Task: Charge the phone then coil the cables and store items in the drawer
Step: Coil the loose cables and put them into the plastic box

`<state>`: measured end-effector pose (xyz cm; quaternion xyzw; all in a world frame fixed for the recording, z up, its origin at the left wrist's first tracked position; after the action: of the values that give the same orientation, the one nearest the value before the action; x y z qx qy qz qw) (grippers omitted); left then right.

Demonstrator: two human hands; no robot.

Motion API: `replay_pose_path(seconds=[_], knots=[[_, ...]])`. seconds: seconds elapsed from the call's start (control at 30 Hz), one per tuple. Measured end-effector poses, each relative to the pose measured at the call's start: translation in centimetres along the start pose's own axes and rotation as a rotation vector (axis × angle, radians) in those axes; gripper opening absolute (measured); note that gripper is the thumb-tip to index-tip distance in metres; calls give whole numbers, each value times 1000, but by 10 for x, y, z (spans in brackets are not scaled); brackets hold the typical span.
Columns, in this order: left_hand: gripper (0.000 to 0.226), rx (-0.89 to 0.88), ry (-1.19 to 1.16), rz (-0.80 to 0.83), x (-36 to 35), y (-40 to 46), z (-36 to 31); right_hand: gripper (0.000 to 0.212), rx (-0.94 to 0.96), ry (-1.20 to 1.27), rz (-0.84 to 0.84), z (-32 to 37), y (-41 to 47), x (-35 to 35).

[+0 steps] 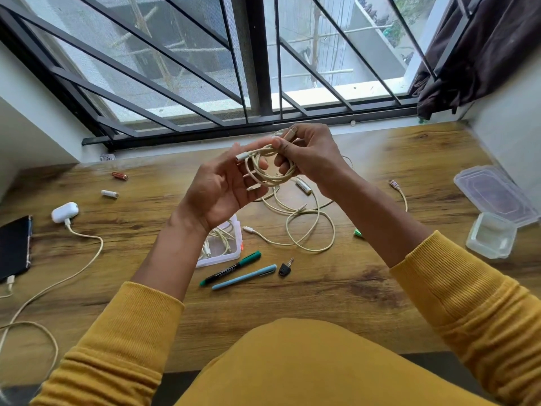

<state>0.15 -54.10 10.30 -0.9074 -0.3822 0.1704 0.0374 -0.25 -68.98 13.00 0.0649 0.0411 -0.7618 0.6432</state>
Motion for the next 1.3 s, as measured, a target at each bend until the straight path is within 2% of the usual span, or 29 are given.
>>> replay_pose_path(seconds=[0.13,0.23,0.33,0.53,0.67,0.77,0.83,1.0,1.07,1.13,1.3], knots=[[43,-18,16,-31,4,2,4,17,5,-23,2,-4,2,-4],[29,9,83,-116,9,4,6,18,21,-57,13,-6,2,-5],[33,16,209,-187,12,4,1,18,43,-82,23,-6,2,-4],[37,-9,641,-452,30,-3,-18,23,80,-131,8,-4,3,-3],[16,-75,1062,-673,36,-8,-34,29,67,-100,15,-4,1,-7],[10,-148,1195,-748,32,-11,-42,32,-13,15,21,-11,-1,-8],[10,-198,1191,-750,29,-10,-45,32,-86,101,22,-18,-3,-8],[15,-236,951,-725,35,-9,-40,21,-204,219,-57,-30,-5,-1],[18,-251,784,-709,38,-8,-35,32,-215,235,-113,-35,-6,6],[21,-273,662,-717,41,-8,-32,34,-188,199,-120,-35,-8,8],[44,-262,573,-780,49,-12,-28,32,-155,153,-67,-31,-10,3]])
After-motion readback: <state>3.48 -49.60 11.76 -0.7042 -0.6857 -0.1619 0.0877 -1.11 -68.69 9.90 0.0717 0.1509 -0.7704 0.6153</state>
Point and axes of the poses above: each hand's wrist, its own y-axis towards the middle knuckle, its own x-axis out of the back of the hand, z = x × y, the point moved 10 cm from there along y, towards the middle knuckle, and after that the axes turned 13 degrees about y, right-handed, at the moved point
